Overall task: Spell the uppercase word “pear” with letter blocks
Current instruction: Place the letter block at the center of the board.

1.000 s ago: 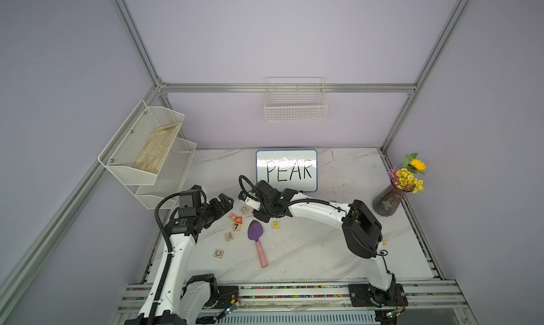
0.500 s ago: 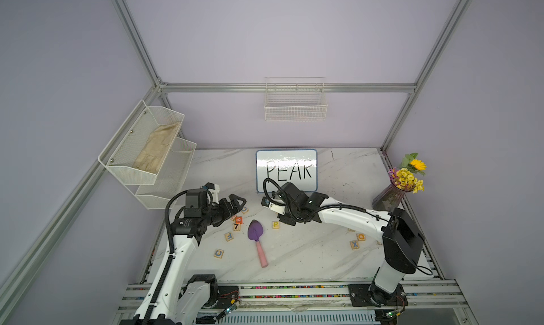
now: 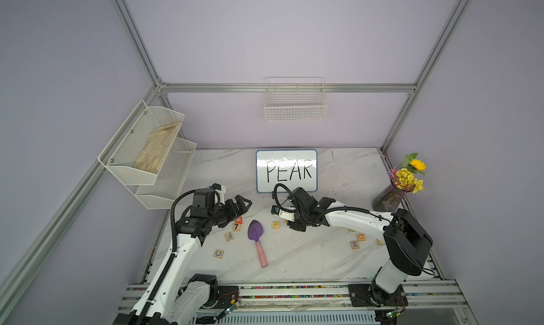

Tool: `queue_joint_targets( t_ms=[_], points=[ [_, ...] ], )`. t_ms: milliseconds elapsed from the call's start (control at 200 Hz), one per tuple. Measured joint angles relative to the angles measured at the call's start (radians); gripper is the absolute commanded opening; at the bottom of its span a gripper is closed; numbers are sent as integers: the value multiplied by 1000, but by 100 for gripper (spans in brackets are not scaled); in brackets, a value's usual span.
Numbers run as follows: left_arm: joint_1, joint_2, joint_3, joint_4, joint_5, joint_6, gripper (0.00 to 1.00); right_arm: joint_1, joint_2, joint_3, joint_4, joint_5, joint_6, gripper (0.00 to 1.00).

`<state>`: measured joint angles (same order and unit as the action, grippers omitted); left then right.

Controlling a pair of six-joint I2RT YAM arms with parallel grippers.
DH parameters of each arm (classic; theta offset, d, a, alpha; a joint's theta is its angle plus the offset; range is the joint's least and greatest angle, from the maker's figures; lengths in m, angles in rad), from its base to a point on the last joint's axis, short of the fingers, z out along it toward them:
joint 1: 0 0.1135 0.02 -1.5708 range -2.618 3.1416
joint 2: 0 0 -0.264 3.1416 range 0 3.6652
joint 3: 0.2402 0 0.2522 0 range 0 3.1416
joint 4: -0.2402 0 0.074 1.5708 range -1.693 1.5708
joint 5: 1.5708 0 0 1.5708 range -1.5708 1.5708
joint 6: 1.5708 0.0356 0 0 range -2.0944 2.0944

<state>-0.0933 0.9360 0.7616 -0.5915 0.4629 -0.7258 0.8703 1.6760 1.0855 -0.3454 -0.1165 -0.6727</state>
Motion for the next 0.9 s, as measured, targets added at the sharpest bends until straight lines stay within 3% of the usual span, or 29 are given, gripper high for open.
queue_joint_targets(
  t_ms=[275,900],
  points=[
    [-1,1,0,0,-7,-12,100,-6,-11,-80,68,-84,-58,37],
    [-6,20,0,-1,-30,-12,100,-69,157,27,84,-153,-157,37]
  ],
)
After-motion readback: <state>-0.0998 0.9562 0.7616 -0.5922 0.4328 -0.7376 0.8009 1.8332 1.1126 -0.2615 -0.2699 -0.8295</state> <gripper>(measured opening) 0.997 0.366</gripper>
